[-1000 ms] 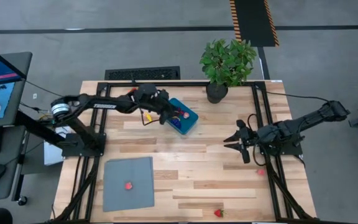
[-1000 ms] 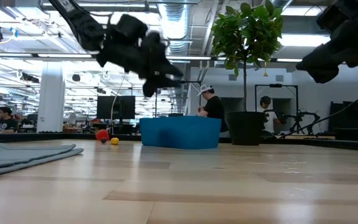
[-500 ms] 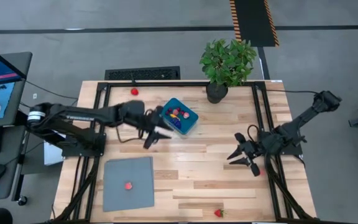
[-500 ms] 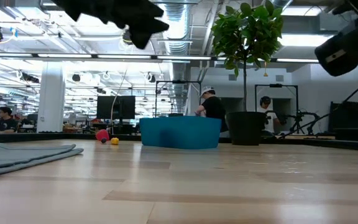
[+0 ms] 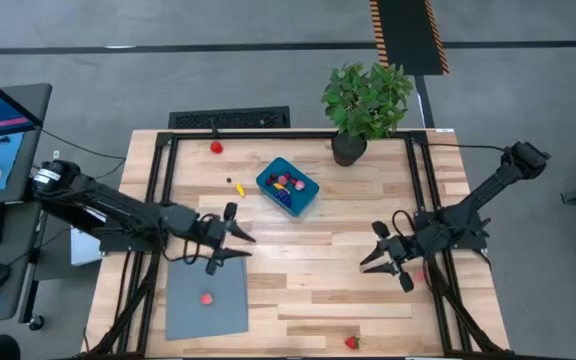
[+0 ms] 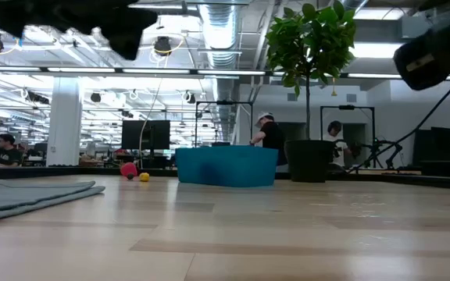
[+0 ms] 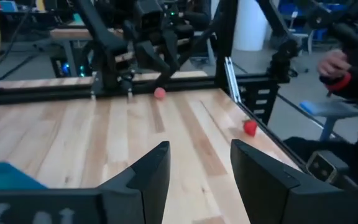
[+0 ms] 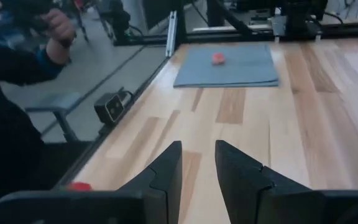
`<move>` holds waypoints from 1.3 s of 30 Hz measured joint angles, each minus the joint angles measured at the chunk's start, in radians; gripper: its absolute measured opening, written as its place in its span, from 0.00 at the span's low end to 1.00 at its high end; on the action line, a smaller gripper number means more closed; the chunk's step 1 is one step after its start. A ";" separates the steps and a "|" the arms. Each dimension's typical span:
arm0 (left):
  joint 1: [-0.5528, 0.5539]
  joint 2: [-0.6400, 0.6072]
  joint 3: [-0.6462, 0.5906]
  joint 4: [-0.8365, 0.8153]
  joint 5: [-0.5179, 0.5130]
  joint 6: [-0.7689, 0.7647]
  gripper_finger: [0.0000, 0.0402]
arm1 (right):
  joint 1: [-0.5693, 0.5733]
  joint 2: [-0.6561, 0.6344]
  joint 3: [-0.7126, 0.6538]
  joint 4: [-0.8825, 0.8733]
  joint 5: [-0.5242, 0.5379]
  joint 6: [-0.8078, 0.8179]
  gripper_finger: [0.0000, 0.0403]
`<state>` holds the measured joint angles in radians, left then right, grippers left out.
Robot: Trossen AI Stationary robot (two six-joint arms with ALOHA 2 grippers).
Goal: Pick and placing Produce into tupperware
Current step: Put the bottom strawberry into the container
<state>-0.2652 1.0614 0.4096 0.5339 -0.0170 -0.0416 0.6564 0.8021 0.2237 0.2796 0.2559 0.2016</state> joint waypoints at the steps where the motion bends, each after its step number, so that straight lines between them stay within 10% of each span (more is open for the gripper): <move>1: -0.024 -0.005 -0.022 0.017 -0.030 -0.001 0.40 | -0.001 0.011 0.000 0.002 0.005 -0.012 0.29; 7: -0.121 0.001 -0.065 0.043 -0.224 -0.004 0.40 | -0.043 0.082 0.002 0.060 0.011 0.021 0.29; 19: -0.213 0.020 -0.144 0.152 -0.233 0.053 0.40 | 0.033 0.365 0.143 -0.009 0.064 0.000 0.29; 39: -0.213 0.020 -0.186 0.201 -0.257 0.015 0.40 | 0.208 0.789 0.695 -0.591 -0.149 0.580 0.53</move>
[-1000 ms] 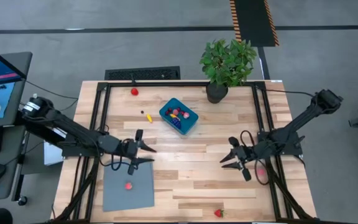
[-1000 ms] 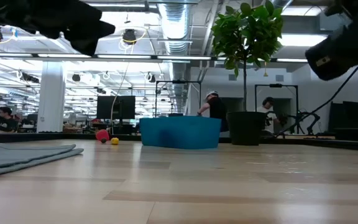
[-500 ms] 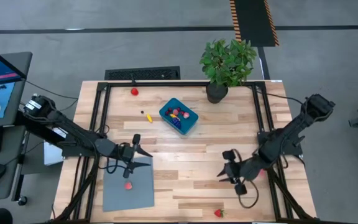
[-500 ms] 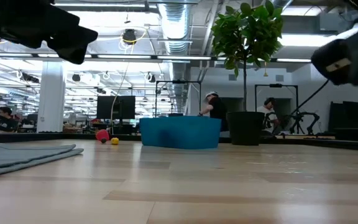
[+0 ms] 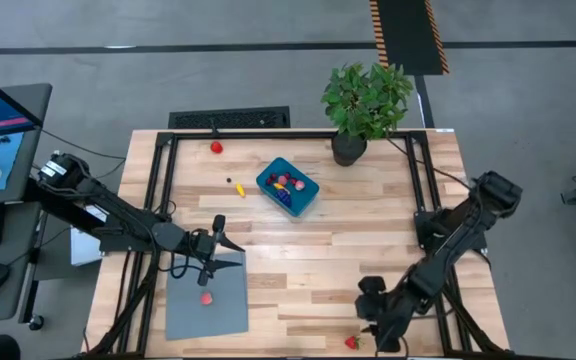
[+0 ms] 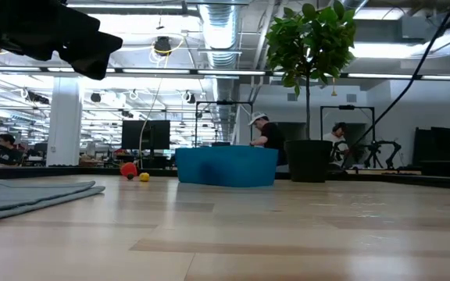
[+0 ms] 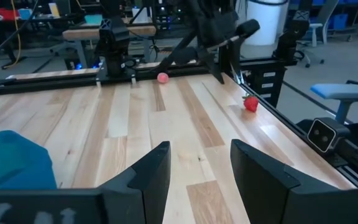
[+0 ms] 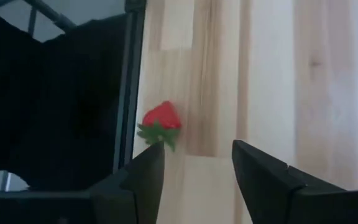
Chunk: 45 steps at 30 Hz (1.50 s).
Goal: Pick and placing Produce into tupperware
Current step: Put the bottom strawberry into the container
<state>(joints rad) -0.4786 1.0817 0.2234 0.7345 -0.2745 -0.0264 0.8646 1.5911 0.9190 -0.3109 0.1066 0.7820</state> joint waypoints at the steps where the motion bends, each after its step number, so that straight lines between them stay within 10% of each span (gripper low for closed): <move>1: 0.000 0.000 0.000 0.000 0.000 0.003 0.40 | 0.004 0.015 0.011 -0.003 -0.006 0.014 0.53; 45: -0.117 0.000 0.001 0.051 -0.077 -0.116 0.40 | 0.050 0.264 0.136 0.020 -0.106 0.294 0.42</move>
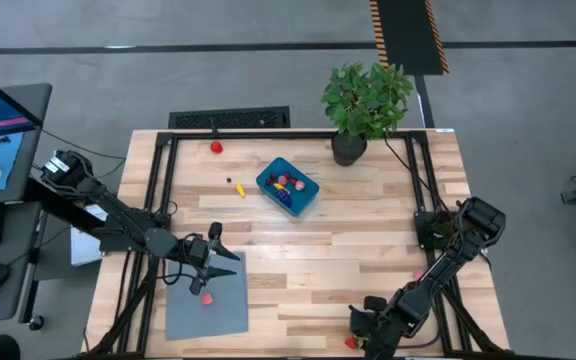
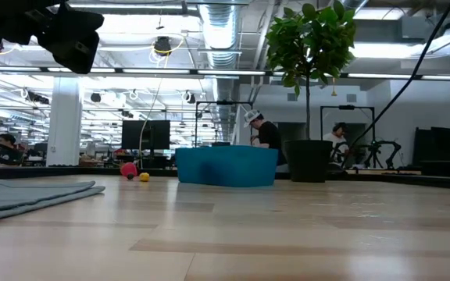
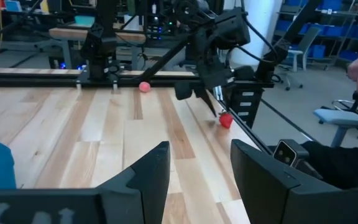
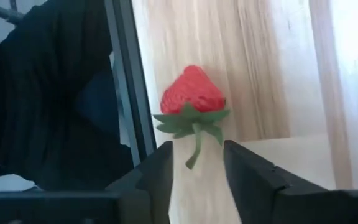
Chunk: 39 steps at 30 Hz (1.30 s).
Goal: Pick and placing Produce into tupperware
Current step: Put the bottom strawberry into the container
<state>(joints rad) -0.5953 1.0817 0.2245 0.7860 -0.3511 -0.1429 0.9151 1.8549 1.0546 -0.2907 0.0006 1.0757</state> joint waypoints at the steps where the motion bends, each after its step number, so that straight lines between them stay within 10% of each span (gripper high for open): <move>1: 0.000 0.000 0.000 0.000 -0.002 0.000 0.40 | 0.000 0.000 0.000 0.004 0.000 -0.002 0.38; 11: 0.000 0.000 0.000 -0.001 -0.002 0.004 0.40 | -0.001 -0.001 0.000 0.039 0.001 -0.096 0.04; 27: 0.000 0.000 0.000 -0.001 -0.049 0.038 0.40 | -0.144 -0.057 -0.001 0.036 0.128 -0.506 0.03; 39: -0.016 -0.031 0.000 0.074 -0.098 0.179 0.40 | -0.300 -0.425 -0.203 0.219 0.299 -0.913 0.03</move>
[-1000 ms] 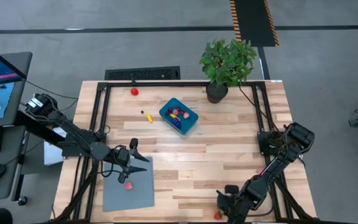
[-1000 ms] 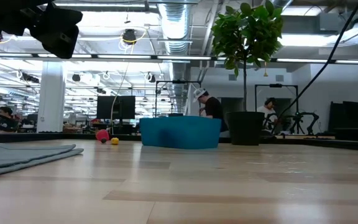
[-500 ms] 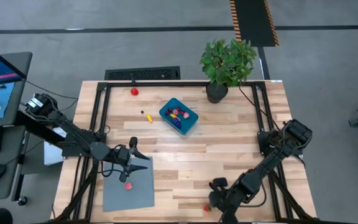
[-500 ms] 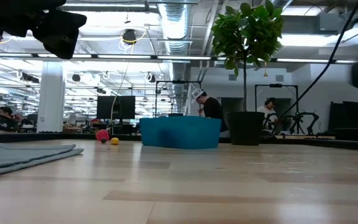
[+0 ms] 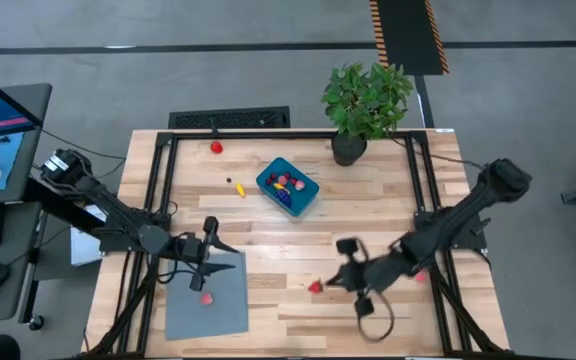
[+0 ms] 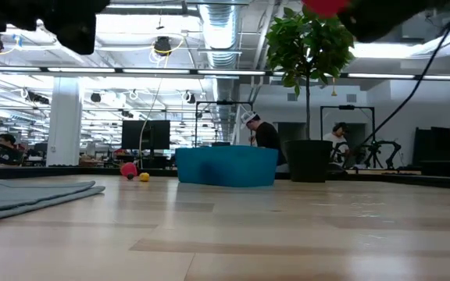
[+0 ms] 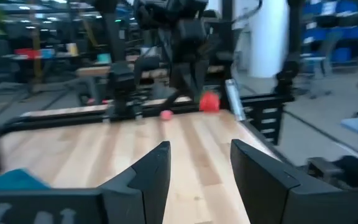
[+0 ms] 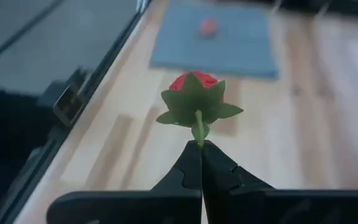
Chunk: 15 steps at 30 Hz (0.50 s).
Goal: Pick and placing Produce into tupperware
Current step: Put the bottom strawberry into the container
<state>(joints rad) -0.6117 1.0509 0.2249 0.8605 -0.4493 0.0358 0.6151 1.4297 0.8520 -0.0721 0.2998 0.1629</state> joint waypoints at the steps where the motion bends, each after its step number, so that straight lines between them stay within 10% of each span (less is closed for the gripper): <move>1: 0.000 -0.008 0.000 -0.010 -0.014 0.003 0.40 | -0.016 -0.040 -0.035 0.034 -0.003 -0.027 0.03; 15: 0.000 -0.265 0.000 -0.223 -0.112 0.020 0.40 | -0.158 -0.508 -0.368 0.200 -0.044 -0.093 0.03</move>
<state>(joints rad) -0.6117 0.7862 0.2249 0.6371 -0.5613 0.0560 0.4568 0.9219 0.4838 0.1275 0.2560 0.0695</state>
